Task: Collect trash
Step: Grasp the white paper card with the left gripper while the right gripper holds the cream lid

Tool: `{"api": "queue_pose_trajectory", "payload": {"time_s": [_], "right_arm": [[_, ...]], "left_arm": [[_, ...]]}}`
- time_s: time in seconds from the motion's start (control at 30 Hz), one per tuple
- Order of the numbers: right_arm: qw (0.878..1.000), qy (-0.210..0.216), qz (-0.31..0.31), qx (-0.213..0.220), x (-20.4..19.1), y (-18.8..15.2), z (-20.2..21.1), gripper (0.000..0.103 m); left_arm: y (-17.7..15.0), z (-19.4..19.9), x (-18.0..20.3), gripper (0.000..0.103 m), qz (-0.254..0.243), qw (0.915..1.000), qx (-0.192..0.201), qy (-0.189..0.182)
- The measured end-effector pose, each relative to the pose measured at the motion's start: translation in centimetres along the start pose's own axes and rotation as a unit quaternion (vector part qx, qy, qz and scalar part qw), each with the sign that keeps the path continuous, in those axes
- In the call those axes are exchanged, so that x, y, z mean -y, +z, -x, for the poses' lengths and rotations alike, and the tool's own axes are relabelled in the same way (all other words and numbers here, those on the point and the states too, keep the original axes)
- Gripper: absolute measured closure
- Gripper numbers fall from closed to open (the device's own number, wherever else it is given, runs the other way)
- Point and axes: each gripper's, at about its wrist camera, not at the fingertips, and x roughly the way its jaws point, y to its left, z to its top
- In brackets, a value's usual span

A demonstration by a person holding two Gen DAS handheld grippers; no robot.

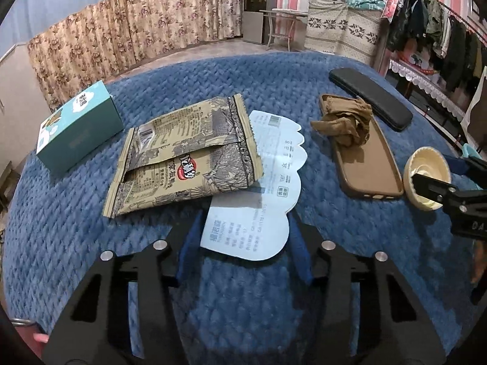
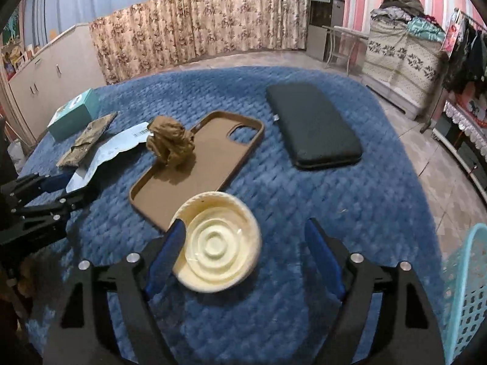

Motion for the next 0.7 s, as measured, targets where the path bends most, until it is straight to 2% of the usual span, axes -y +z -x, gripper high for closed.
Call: {"api": "queue_pose_trajectory", "payload": {"time_s": [0.2,0.23,0.3,0.37,0.47,0.53,0.6,0.7], "right_arm": [[1.000,0.006,0.004,0.004,-0.4,0.0,0.5,0.023],[1.000,0.005,0.007,0.005,-0.7,-0.1,0.5,0.023],[1.000,0.000,0.014,0.006,-1.0,-0.2,0.6,0.022],[1.000,-0.013,0.023,0.010,-1.6,-0.4,0.6,0.017],[1.000,-0.012,0.026,0.013,-2.3,-0.7,0.4,0.015],[0.999,-0.019,0.030,0.015,-2.7,-0.8,0.3,0.015],[0.999,-0.030,0.039,0.023,-3.1,-0.9,0.6,0.015],[0.999,-0.020,0.031,0.020,-3.0,-1.1,0.7,0.015]], "left_arm": [[0.0,0.0,0.8,0.049,-0.008,0.9999,-0.001,0.010],[0.0,-0.1,0.7,0.045,-0.006,0.9999,-0.002,0.013],[0.2,-0.2,0.2,0.026,-0.001,0.9998,0.000,0.022],[0.4,-0.2,-0.1,0.021,0.003,0.9995,0.006,0.032],[0.8,-0.8,-0.4,0.021,0.004,0.9996,-0.002,0.028],[1.0,-1.1,-0.4,0.025,0.003,0.9997,-0.003,0.023],[1.0,-0.9,-0.1,0.042,-0.003,0.9999,0.002,0.016],[0.7,-0.5,0.3,0.048,-0.012,0.9998,0.007,0.012]]}}
